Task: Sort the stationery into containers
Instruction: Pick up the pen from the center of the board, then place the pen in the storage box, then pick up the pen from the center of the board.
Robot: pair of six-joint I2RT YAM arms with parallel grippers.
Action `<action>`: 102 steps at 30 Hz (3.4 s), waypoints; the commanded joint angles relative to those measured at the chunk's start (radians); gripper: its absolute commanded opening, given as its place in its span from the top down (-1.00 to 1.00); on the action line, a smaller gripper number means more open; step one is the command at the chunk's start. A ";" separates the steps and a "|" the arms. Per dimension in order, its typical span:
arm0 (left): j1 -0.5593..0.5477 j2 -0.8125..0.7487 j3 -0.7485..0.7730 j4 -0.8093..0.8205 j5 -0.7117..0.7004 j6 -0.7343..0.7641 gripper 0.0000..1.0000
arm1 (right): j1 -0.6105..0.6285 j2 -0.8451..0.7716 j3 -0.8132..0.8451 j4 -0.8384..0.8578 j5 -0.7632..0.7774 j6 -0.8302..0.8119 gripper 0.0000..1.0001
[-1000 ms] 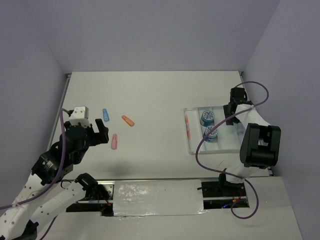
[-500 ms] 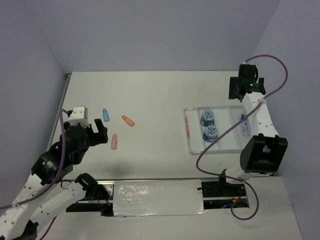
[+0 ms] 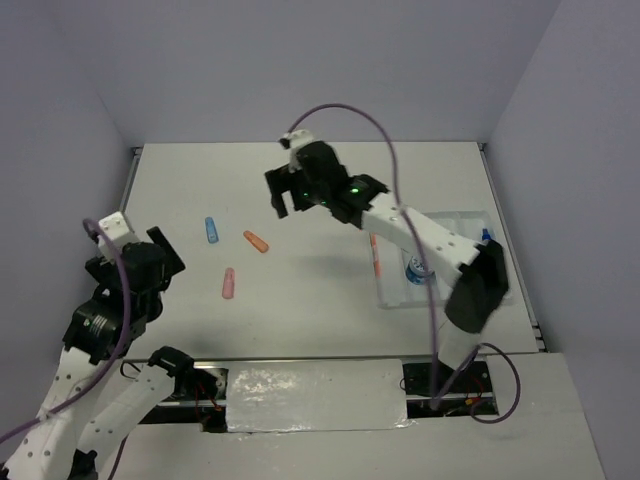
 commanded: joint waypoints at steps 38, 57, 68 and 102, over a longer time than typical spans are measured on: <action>0.034 -0.077 -0.024 0.143 0.158 0.139 -0.99 | 0.110 0.657 0.378 -0.102 -0.207 -0.031 1.00; 0.035 -0.085 -0.036 0.187 0.239 0.179 -0.99 | -0.644 -0.458 -0.585 -0.092 -0.024 -0.051 1.00; 0.034 -0.073 -0.040 0.193 0.268 0.191 -0.99 | -0.931 -0.228 -0.641 0.023 -0.075 0.073 0.96; 0.032 0.675 -0.181 0.357 0.489 -0.121 -0.89 | -0.257 -0.763 -0.552 -0.087 -0.063 0.229 -0.99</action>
